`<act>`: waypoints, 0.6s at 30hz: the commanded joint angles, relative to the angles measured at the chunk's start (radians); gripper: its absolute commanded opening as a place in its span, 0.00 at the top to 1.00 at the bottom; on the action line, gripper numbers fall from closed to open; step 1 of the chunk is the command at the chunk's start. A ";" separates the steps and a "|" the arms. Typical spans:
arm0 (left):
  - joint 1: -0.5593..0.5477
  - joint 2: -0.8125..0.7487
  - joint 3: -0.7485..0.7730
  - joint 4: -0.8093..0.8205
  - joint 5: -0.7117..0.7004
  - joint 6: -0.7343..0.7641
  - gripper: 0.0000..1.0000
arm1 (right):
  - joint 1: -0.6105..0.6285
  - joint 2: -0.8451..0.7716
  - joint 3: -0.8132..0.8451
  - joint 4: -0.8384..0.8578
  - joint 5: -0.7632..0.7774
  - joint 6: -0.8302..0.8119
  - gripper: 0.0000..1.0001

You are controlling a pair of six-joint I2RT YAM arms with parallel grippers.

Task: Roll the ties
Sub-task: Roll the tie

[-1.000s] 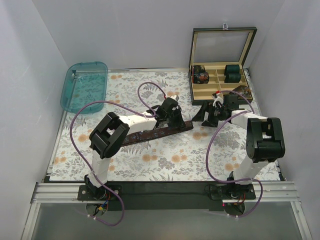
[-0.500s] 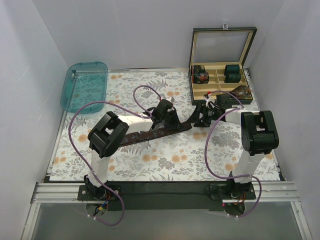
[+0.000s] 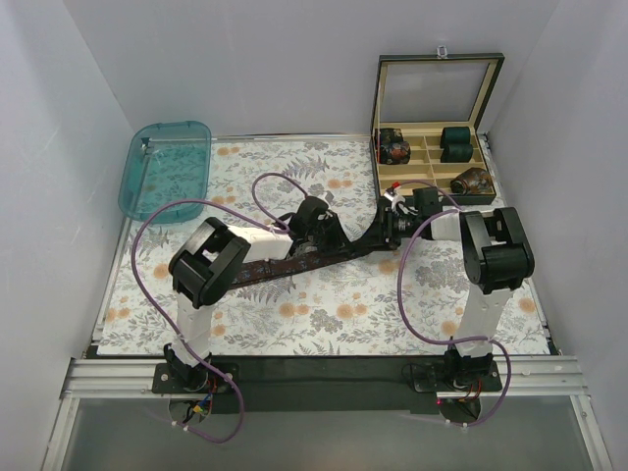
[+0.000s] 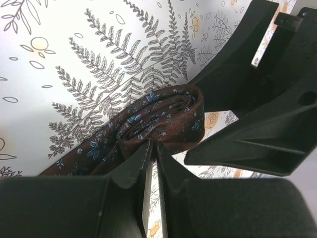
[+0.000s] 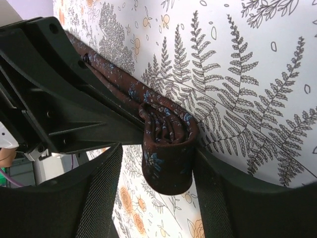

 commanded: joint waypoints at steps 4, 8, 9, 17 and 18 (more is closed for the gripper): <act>0.018 -0.001 -0.050 -0.063 0.016 -0.007 0.90 | 0.029 0.074 -0.046 0.053 0.041 -0.037 0.48; 0.018 0.006 -0.056 -0.053 0.025 -0.012 0.91 | 0.039 0.100 -0.031 0.058 0.040 -0.048 0.56; 0.018 0.009 -0.056 -0.051 0.028 -0.013 0.90 | 0.043 0.104 -0.022 0.059 0.041 -0.049 0.58; 0.018 -0.037 -0.081 -0.042 0.006 0.011 0.87 | 0.056 0.081 -0.010 0.052 0.088 -0.091 0.99; 0.018 -0.056 -0.082 -0.045 -0.002 0.020 0.85 | 0.056 0.068 -0.011 0.027 0.110 -0.103 0.99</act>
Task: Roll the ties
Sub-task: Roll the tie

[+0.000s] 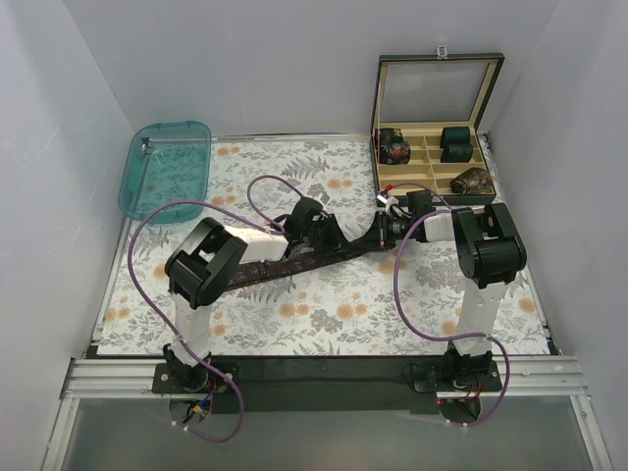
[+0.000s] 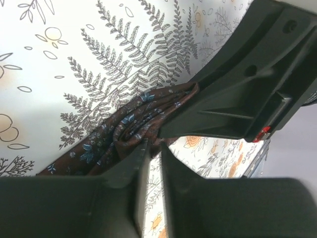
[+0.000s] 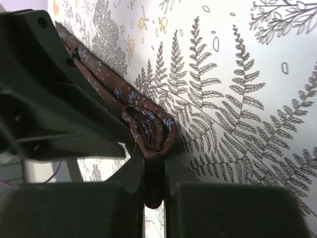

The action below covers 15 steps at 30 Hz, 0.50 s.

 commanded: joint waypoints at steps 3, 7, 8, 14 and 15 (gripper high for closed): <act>-0.002 -0.075 -0.043 -0.103 -0.089 0.087 0.64 | 0.031 -0.038 0.023 -0.223 0.221 -0.171 0.99; 0.006 -0.172 -0.052 -0.138 -0.153 0.153 0.36 | 0.030 -0.074 0.098 -0.412 0.341 -0.266 0.99; 0.010 -0.190 -0.056 -0.143 -0.168 0.185 0.29 | 0.031 -0.083 0.126 -0.440 0.393 -0.280 0.99; 0.052 -0.307 -0.064 -0.244 -0.259 0.290 0.25 | 0.030 -0.126 0.264 -0.676 0.594 -0.385 0.99; 0.059 -0.318 -0.069 -0.270 -0.273 0.311 0.25 | 0.033 -0.131 0.279 -0.698 0.619 -0.391 0.99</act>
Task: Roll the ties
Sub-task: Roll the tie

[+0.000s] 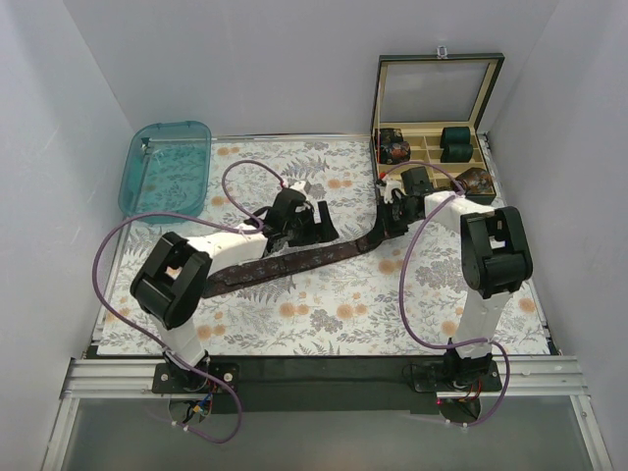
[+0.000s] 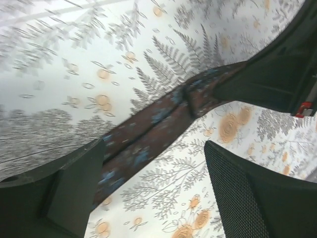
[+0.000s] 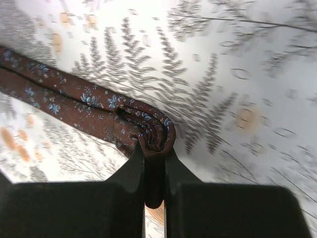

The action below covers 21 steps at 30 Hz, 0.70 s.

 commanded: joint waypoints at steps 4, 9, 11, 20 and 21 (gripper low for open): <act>0.032 -0.146 -0.045 -0.153 -0.143 0.130 0.24 | 0.016 -0.042 0.152 -0.291 0.361 -0.158 0.99; 0.039 -0.224 -0.123 -0.210 -0.167 0.136 0.24 | 0.074 -0.041 0.225 -0.380 0.623 -0.184 0.99; 0.041 -0.243 -0.145 -0.222 -0.169 0.133 0.24 | 0.109 -0.033 0.246 -0.395 0.752 -0.186 0.99; 0.044 -0.311 -0.205 -0.262 -0.157 0.102 0.25 | 0.266 0.033 0.300 -0.463 1.243 -0.112 0.99; 0.045 -0.315 -0.206 -0.264 -0.157 0.099 0.25 | 0.285 0.036 0.303 -0.464 1.268 -0.100 0.99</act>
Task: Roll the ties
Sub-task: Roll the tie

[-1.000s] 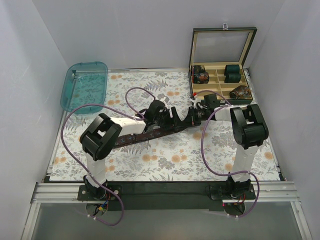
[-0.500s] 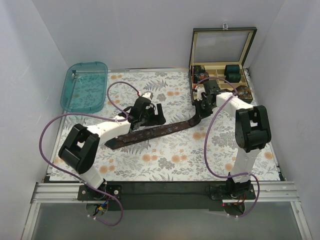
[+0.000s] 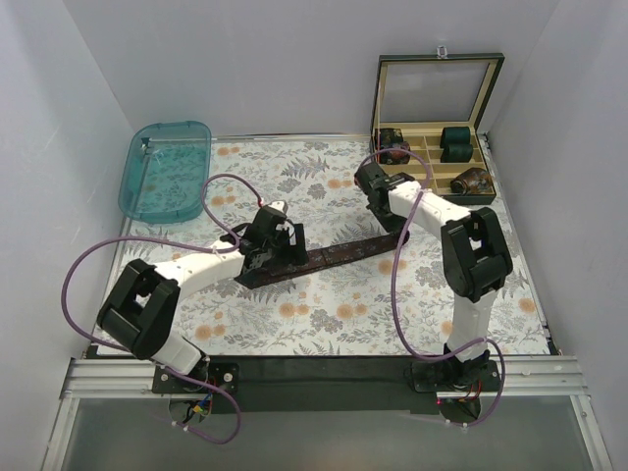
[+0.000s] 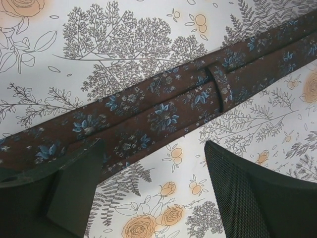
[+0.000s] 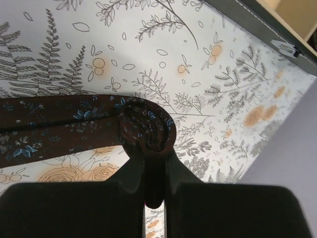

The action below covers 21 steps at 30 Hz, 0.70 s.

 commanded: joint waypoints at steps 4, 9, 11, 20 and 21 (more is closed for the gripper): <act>0.015 -0.080 -0.040 -0.020 -0.022 -0.017 0.25 | 0.087 0.044 0.019 -0.049 0.282 0.090 0.99; 0.023 -0.113 -0.066 -0.031 -0.036 -0.034 0.34 | 0.183 0.099 -0.001 -0.049 0.350 0.140 0.99; 0.025 -0.126 -0.074 -0.035 -0.050 -0.034 0.35 | 0.206 0.120 -0.007 -0.049 0.348 0.151 0.99; 0.035 -0.147 -0.108 -0.041 -0.053 -0.058 0.42 | 0.271 0.179 -0.019 -0.051 0.221 0.203 0.99; 0.035 -0.149 -0.106 -0.041 -0.050 -0.058 0.42 | 0.271 0.189 -0.019 -0.048 0.206 0.206 0.99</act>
